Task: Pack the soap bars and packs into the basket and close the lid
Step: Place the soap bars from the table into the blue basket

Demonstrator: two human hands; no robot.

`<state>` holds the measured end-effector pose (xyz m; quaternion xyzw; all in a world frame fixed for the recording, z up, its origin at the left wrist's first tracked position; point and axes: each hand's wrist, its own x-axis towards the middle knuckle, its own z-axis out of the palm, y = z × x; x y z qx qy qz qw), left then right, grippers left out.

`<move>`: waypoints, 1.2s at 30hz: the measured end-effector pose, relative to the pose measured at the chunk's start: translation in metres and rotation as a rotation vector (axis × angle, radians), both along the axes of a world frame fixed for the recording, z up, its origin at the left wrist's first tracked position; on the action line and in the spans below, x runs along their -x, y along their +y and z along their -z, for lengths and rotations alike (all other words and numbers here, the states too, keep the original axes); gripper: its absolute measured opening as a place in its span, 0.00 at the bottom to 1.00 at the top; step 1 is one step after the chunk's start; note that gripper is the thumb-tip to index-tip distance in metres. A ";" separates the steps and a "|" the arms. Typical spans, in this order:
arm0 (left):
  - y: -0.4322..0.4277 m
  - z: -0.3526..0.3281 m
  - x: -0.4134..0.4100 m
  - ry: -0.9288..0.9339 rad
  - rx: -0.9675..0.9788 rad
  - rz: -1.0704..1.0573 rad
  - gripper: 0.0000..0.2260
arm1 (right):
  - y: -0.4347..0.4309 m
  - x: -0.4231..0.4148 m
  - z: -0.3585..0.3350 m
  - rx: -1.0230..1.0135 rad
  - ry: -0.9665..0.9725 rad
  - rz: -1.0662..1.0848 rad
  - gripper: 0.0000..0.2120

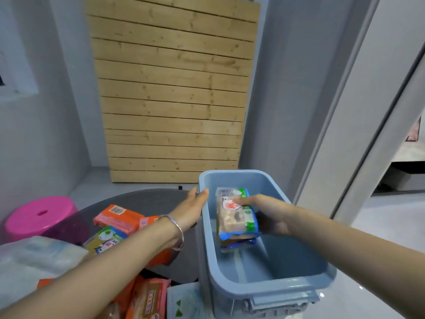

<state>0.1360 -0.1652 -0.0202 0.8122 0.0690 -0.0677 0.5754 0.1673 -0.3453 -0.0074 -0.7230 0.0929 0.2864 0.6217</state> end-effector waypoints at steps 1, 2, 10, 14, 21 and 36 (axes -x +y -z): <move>-0.001 0.004 0.001 -0.023 0.066 0.004 0.22 | 0.007 -0.005 0.010 0.052 -0.008 0.000 0.21; -0.002 0.009 0.003 -0.032 0.128 0.005 0.19 | 0.013 -0.009 0.019 0.104 -0.024 0.005 0.22; 0.001 0.027 -0.001 -0.062 0.226 0.061 0.12 | 0.032 -0.033 0.059 0.245 -0.089 -0.033 0.23; 0.000 0.027 0.001 -0.077 0.185 0.079 0.17 | 0.019 -0.027 0.050 0.548 -0.082 -0.377 0.28; -0.001 0.026 0.001 -0.074 0.172 0.076 0.18 | 0.011 -0.016 0.037 0.468 -0.103 -0.772 0.11; 0.000 0.015 0.017 -0.054 0.195 0.006 0.21 | 0.006 0.000 0.002 0.621 -0.321 -0.584 0.24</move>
